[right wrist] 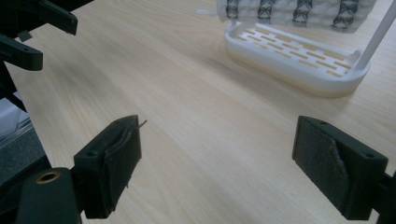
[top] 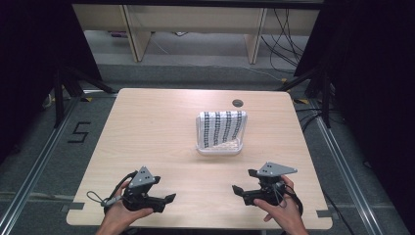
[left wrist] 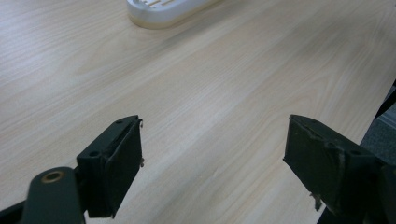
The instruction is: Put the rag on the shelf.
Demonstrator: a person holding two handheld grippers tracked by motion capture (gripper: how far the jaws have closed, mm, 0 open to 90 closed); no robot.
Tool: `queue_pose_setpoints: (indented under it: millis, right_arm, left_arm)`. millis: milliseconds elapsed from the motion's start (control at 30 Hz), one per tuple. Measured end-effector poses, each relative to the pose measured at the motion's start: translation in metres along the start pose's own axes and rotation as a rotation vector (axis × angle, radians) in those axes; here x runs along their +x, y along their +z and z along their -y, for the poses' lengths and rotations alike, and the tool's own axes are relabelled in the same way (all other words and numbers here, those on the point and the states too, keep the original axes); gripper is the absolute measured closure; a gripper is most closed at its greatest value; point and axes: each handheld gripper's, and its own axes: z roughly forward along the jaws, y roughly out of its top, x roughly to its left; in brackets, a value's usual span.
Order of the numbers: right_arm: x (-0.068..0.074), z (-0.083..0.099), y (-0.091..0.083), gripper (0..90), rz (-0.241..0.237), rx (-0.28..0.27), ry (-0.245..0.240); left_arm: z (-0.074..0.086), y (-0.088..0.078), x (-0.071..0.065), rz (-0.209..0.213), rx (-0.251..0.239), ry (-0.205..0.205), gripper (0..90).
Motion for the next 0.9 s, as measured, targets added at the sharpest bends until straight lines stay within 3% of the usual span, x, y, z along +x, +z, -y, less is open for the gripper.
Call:
queue_pose_setpoints:
  millis: [133, 167, 200, 333, 400, 433, 533, 767, 900]
  right_arm:
    - [0.001, 0.006, 0.000, 16.7, 0.015, 0.002, -0.023]
    - [0.003, 0.008, 0.000, 16.7, 0.014, 0.018, 0.007]
    - [0.001, 0.009, 0.001, 16.7, 0.009, 0.013, -0.020]
    - [0.004, 0.018, 0.001, 16.8, 0.010, 0.034, -0.013]
    - [0.003, 0.020, 0.002, 16.9, 0.007, 0.043, -0.042]
    - [0.007, 0.023, 0.001, 16.9, 0.000, 0.059, -0.007]
    - [0.006, 0.027, 0.001, 17.0, 0.009, 0.052, -0.051]
    - [0.007, 0.033, 0.001, 17.0, 0.003, 0.067, -0.070]
    - [0.006, 0.033, 0.002, 17.1, -0.007, 0.068, -0.066]
  left_arm:
    - [0.007, 0.000, -0.001, -0.003, 0.008, 0.012, 18.2]
    - [0.009, -0.001, -0.002, -0.002, 0.012, 0.011, 18.2]
    - [0.011, -0.001, -0.002, -0.005, 0.012, 0.011, 18.2]
    - [0.019, -0.003, -0.005, -0.009, 0.018, 0.008, 18.3]
    - [0.022, -0.005, -0.006, -0.004, 0.028, 0.019, 18.2]
    - [0.023, -0.006, -0.007, -0.005, 0.022, 0.015, 18.2]
    - [0.026, -0.005, -0.010, -0.017, 0.029, 0.024, 18.2]
    - [0.029, 0.002, -0.015, -0.022, 0.042, 0.037, 18.5]
    - [0.030, 0.003, -0.015, -0.015, 0.021, 0.013, 18.5]
